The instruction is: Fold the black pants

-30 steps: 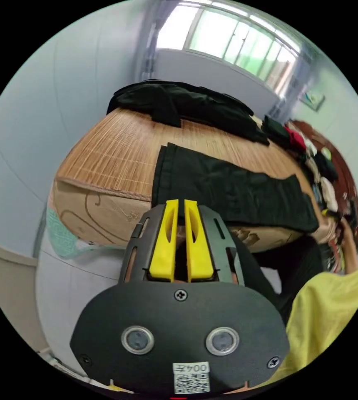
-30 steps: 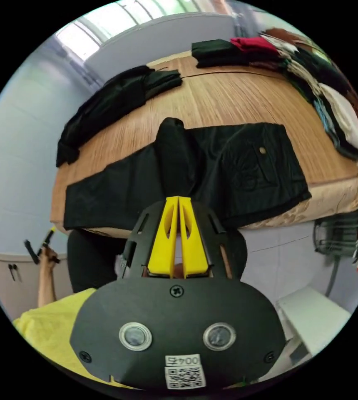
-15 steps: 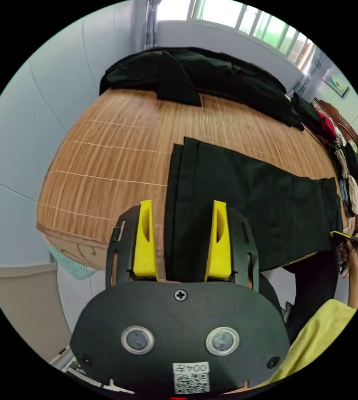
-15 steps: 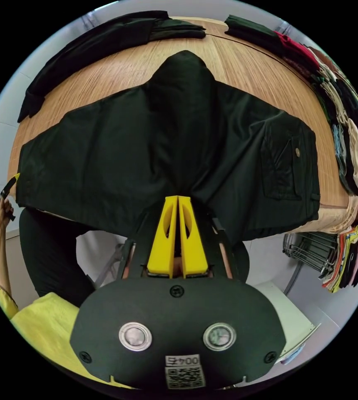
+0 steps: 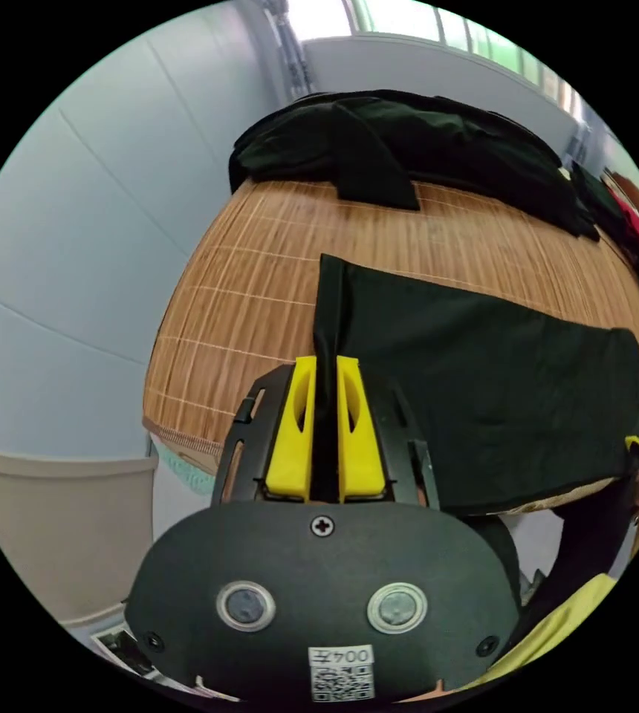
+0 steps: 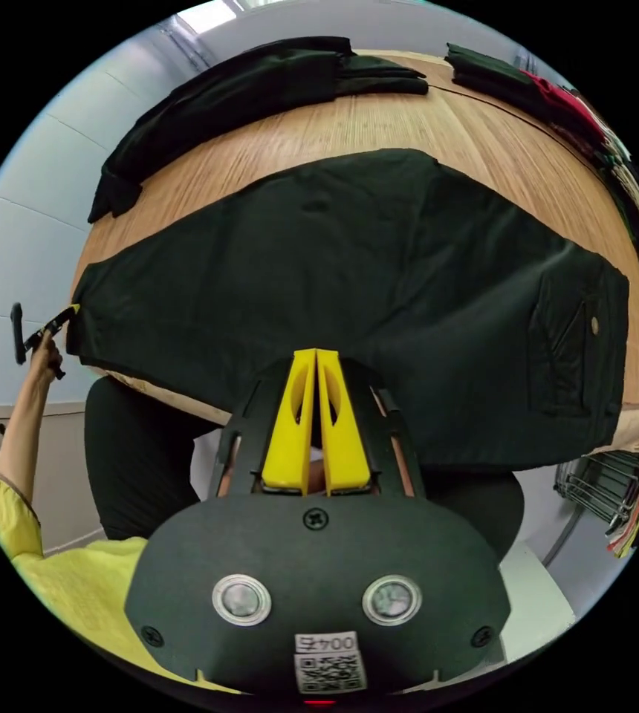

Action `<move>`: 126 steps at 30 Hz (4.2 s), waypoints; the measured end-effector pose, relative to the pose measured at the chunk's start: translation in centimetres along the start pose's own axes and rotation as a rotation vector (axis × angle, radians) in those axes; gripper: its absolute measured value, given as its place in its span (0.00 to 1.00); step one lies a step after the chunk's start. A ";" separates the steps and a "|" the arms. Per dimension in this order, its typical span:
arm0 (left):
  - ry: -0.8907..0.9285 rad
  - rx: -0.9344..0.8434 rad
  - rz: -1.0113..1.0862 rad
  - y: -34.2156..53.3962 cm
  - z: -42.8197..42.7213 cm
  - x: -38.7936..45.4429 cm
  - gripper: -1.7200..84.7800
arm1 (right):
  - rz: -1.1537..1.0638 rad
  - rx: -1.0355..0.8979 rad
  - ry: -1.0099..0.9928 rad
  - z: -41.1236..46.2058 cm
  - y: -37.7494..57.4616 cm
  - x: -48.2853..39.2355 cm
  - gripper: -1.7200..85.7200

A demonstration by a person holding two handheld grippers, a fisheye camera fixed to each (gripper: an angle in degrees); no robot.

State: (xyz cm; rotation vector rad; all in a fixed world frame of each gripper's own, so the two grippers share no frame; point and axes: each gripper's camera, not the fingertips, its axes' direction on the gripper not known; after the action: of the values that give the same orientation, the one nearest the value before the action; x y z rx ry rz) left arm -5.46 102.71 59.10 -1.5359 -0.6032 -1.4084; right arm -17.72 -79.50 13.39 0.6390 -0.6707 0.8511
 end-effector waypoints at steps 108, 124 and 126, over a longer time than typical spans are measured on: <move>0.638 0.221 -0.158 17.5 17.5 -7.2 0.15 | -0.214 -0.451 0.255 10.8 -20.8 12.3 0.09; 0.537 0.139 -0.211 17.6 20.9 -6.5 0.05 | -0.150 -0.401 0.151 13.5 -17.9 15.9 0.09; 0.553 0.167 -0.232 18.3 20.9 -6.7 0.05 | -0.155 -0.394 0.147 13.8 -17.3 16.2 0.08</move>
State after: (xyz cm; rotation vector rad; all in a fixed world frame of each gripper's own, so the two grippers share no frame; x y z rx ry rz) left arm 18.75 114.24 49.15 -0.9037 -0.5456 -1.8156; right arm 0.83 -90.94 30.01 0.2661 -0.6239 0.5932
